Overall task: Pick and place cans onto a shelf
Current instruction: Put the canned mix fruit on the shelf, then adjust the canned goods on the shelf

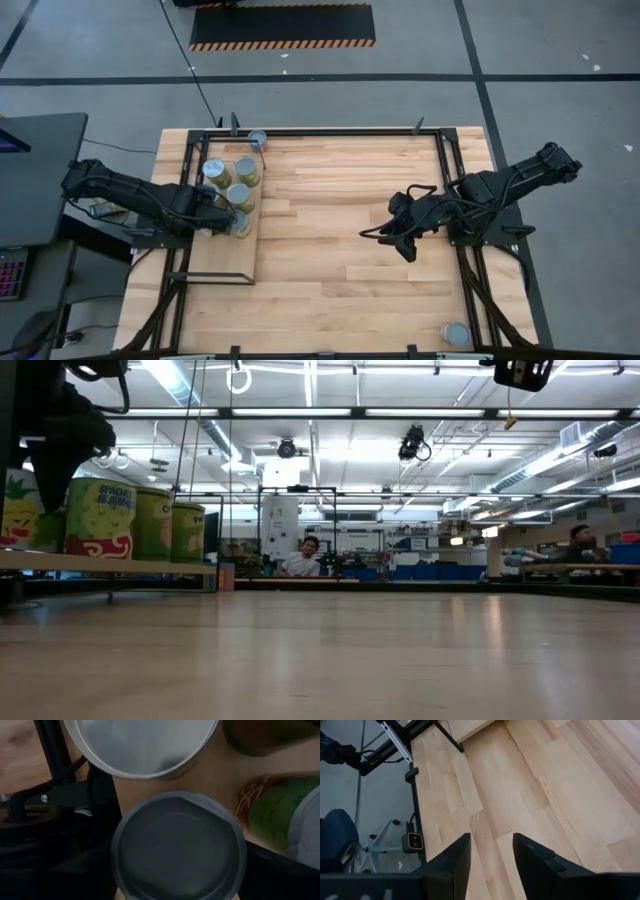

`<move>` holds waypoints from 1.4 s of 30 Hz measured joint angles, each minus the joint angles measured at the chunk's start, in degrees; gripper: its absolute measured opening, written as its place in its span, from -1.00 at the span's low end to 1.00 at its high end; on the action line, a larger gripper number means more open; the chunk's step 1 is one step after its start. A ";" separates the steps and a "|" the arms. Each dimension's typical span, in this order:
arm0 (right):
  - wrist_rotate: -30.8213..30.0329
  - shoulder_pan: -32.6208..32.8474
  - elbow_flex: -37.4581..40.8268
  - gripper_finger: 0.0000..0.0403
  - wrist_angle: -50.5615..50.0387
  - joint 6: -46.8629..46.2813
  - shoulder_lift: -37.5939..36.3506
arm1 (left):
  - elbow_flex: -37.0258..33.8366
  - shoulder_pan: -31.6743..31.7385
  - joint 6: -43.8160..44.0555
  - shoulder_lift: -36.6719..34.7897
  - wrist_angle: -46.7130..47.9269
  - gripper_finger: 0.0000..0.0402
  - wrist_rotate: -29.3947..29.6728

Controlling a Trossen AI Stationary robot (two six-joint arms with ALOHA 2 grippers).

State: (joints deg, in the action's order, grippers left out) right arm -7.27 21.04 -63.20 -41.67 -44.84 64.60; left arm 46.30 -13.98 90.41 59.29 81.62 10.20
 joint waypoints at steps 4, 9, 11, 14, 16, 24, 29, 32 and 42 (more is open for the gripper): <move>0.00 0.00 0.00 -0.24 0.00 -0.09 -0.02 | 0.00 0.00 -0.18 0.00 -0.04 0.46 0.62; -0.04 0.00 0.00 -0.24 0.02 -0.15 -0.02 | 0.00 -0.02 0.46 0.00 -0.04 0.57 0.52; -0.12 0.00 0.00 -0.24 0.02 -0.15 0.00 | 0.00 0.00 0.44 0.00 -0.04 0.65 0.52; -0.13 0.00 0.00 -0.24 0.02 -0.15 -0.01 | 0.00 0.00 0.46 0.00 -0.02 0.73 0.17; -0.13 0.00 0.00 -0.24 0.02 -0.15 0.00 | 0.00 0.00 0.46 -0.01 0.00 0.74 -0.34; -0.13 0.00 0.00 -0.24 0.04 -0.18 0.00 | 0.01 0.00 0.38 -0.04 0.06 0.75 -1.29; -0.11 0.00 0.00 -0.24 0.04 -0.15 0.00 | 1.93 0.00 0.31 -0.07 0.48 0.76 -1.67; -0.12 0.00 0.00 -0.24 0.04 -0.10 0.00 | 3.49 -0.01 -0.80 -0.07 1.45 0.76 -1.68; -0.11 0.00 0.00 -0.24 0.04 -0.02 -0.02 | 8.12 0.00 -1.11 -0.07 5.92 0.76 -3.41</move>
State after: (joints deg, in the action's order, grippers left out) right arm -7.38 21.04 -63.20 -41.63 -44.86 64.58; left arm 54.43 -13.98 89.30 59.22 87.54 6.79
